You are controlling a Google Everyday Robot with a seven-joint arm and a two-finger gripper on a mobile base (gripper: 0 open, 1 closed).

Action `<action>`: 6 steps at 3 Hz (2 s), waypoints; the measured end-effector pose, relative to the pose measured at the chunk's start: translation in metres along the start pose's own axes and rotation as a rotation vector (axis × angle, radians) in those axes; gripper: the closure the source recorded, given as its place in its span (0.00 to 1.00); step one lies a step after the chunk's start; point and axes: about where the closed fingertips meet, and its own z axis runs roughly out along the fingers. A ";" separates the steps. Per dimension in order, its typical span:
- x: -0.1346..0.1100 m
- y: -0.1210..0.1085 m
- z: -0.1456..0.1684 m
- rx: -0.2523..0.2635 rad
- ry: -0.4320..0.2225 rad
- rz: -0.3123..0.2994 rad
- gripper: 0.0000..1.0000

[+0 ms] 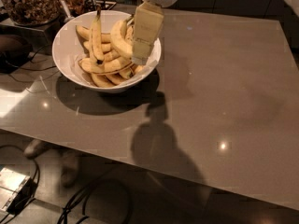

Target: Pick banana from white bowl

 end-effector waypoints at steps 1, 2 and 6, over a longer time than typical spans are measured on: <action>-0.022 -0.009 0.013 0.022 0.037 0.018 0.00; -0.062 -0.019 0.049 -0.032 0.071 0.019 0.00; -0.077 -0.044 0.077 -0.061 0.036 0.180 0.23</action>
Offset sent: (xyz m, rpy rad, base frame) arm 0.0452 0.0596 -0.0312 -0.1193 0.1152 -0.0632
